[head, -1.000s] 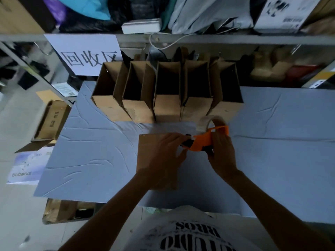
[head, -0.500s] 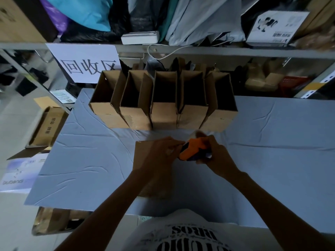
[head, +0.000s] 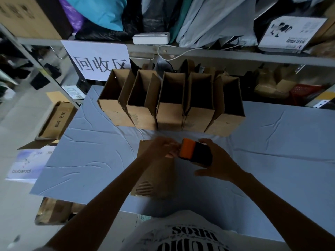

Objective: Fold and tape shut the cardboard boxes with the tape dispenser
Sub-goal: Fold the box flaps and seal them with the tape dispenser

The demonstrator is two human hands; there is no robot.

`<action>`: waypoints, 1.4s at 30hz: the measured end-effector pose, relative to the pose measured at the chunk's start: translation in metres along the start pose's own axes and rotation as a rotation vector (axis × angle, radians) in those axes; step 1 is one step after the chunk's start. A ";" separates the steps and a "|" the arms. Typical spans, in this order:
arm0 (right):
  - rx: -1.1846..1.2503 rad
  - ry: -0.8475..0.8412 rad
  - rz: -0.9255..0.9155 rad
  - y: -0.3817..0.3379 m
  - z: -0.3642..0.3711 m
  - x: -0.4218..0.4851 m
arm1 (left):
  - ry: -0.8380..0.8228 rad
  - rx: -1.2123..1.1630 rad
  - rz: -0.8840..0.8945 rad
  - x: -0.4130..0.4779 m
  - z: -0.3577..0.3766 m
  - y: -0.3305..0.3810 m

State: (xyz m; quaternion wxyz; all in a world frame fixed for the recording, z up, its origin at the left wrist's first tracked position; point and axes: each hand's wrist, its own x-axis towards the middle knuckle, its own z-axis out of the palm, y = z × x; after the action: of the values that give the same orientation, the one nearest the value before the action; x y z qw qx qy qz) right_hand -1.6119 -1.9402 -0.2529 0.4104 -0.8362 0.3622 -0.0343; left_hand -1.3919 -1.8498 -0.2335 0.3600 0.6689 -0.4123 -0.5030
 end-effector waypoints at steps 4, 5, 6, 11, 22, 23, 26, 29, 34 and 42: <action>-0.145 0.127 -0.115 -0.006 -0.007 0.009 | 0.078 -0.145 -0.154 0.005 0.004 0.001; -0.171 0.121 -0.139 -0.008 -0.011 0.012 | 0.102 -0.201 -0.182 0.006 0.005 0.002; -0.181 0.108 -0.152 -0.009 -0.014 0.014 | 0.123 -0.239 -0.199 0.008 0.004 0.003; -0.169 0.089 -0.183 -0.019 -0.025 0.022 | 0.230 -0.100 -0.164 0.017 -0.003 0.006; -0.287 0.023 -0.250 -0.019 -0.035 0.037 | 0.357 0.166 -0.175 0.027 -0.010 -0.002; -0.312 0.018 -0.237 -0.013 -0.036 0.035 | 0.404 0.219 -0.172 0.026 -0.012 -0.004; -0.394 0.015 -0.146 0.011 -0.048 0.025 | 0.469 0.219 -0.189 0.023 -0.033 -0.014; -0.428 0.014 -0.107 0.028 -0.056 0.019 | 0.373 0.207 -0.180 0.025 -0.033 -0.016; -0.420 0.046 -0.072 0.040 -0.061 0.020 | 0.418 0.220 -0.143 0.032 -0.021 -0.023; -0.485 0.017 -0.033 0.049 -0.066 0.029 | 0.310 0.209 -0.032 0.033 -0.021 -0.027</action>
State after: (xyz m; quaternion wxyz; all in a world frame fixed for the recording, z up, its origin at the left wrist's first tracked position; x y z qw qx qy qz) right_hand -1.6426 -2.0221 -0.2513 0.1939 -0.9158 0.3494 0.0397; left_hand -1.3613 -1.8675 -0.2651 0.3398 0.7785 -0.3915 -0.3539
